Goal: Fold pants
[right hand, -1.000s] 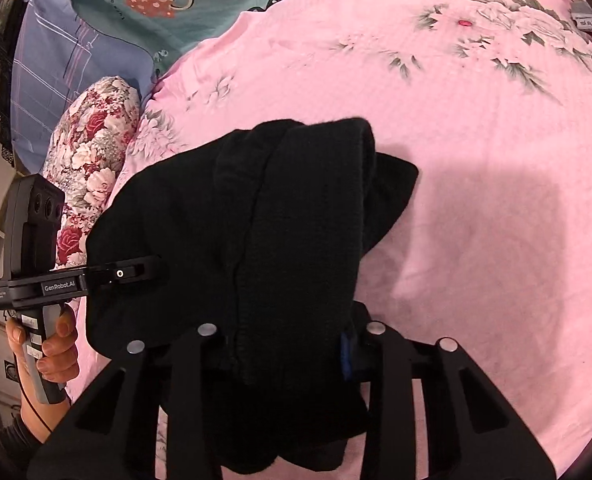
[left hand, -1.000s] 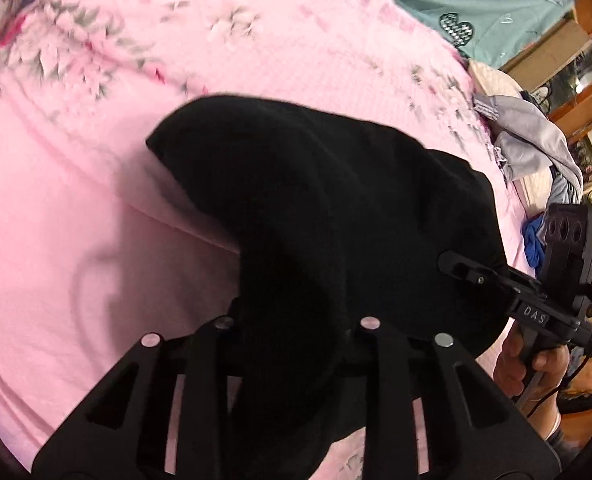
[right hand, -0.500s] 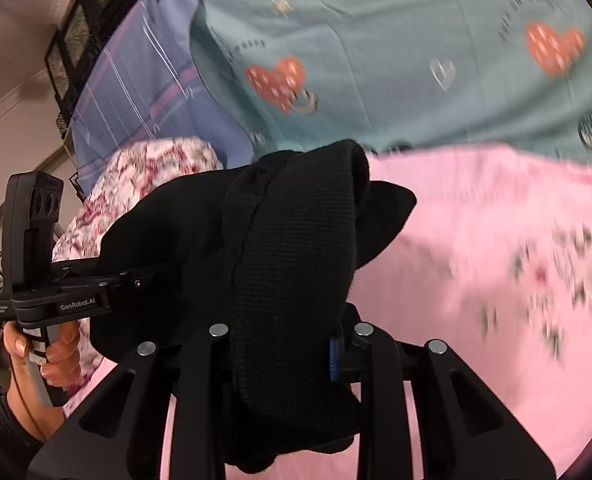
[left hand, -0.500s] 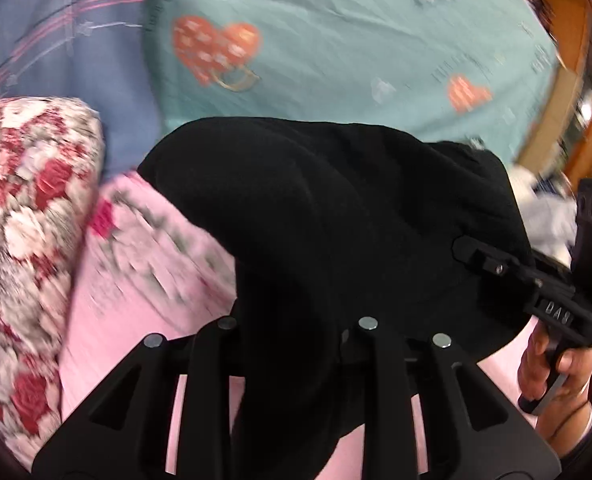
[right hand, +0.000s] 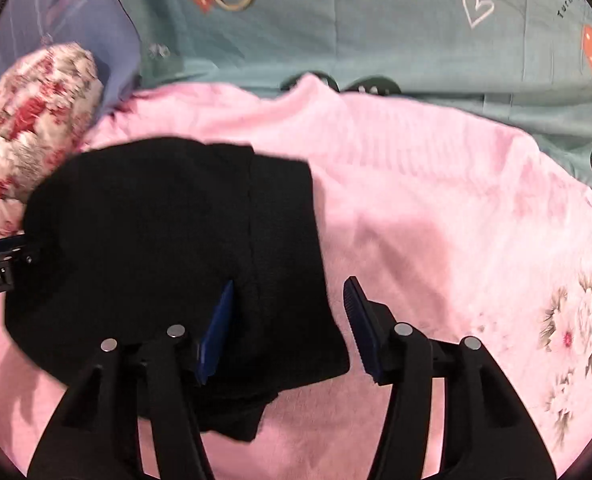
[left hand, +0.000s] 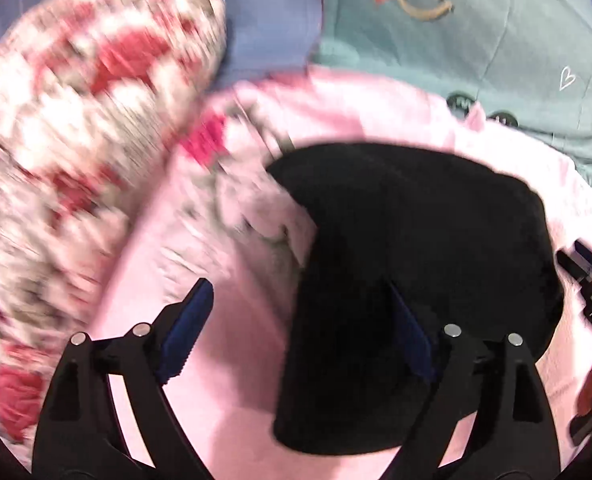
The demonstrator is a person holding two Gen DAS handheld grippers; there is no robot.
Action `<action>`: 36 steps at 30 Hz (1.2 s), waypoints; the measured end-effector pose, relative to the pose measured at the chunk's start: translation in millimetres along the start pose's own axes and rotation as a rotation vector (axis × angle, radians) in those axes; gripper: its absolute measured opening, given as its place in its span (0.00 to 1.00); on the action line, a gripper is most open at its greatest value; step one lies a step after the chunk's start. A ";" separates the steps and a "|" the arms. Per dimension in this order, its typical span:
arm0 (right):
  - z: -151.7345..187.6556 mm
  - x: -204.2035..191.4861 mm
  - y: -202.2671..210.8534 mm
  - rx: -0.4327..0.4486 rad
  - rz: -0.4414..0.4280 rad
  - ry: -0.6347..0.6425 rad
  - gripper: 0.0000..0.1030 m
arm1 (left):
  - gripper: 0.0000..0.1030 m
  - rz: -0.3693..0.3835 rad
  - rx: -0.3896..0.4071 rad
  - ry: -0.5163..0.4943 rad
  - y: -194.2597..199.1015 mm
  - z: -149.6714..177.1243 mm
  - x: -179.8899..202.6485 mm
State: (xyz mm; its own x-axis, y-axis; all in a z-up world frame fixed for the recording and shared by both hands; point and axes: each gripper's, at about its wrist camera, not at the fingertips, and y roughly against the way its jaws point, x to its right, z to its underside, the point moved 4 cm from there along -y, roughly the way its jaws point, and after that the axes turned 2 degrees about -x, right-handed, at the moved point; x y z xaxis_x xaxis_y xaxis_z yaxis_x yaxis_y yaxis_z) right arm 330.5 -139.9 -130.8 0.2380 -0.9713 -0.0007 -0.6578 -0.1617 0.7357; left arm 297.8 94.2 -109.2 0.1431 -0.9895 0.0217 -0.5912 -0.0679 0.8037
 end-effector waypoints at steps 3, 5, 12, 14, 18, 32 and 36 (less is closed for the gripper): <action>-15.2 -5.7 26.7 0.119 -0.012 0.003 0.53 | 0.87 -0.069 0.054 0.002 9.6 -11.2 -0.2; -25.5 -17.1 28.9 0.154 -0.077 -0.003 0.48 | 0.87 -0.128 0.061 0.010 -0.1 -19.8 -1.6; -19.8 -43.9 -47.6 -0.030 -0.042 0.007 0.36 | 0.97 -0.240 -0.056 0.038 -52.1 -13.5 -19.1; -19.3 -48.2 -40.3 -0.035 -0.023 0.052 0.37 | 0.97 -0.222 -0.080 0.071 -44.4 -13.5 -26.4; -12.8 -33.5 14.2 0.010 -0.140 -0.059 0.39 | 0.95 -0.154 -0.045 0.097 5.5 -2.0 -35.4; 96.5 -50.1 150.5 0.112 -0.074 -0.106 0.83 | 0.96 0.002 0.094 -0.016 140.1 116.7 15.2; 115.9 -58.0 163.9 0.142 -0.017 -0.086 0.89 | 0.96 -0.017 0.129 -0.008 161.9 131.4 17.1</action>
State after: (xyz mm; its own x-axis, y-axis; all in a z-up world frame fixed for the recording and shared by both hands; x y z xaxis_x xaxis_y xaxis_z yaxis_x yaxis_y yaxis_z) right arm 126.0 -130.2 -88.6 0.1918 -0.9786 -0.0748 -0.7499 -0.1953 0.6321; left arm 100.3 49.5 -56.8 0.1482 -0.9889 0.0039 -0.6861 -0.1000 0.7206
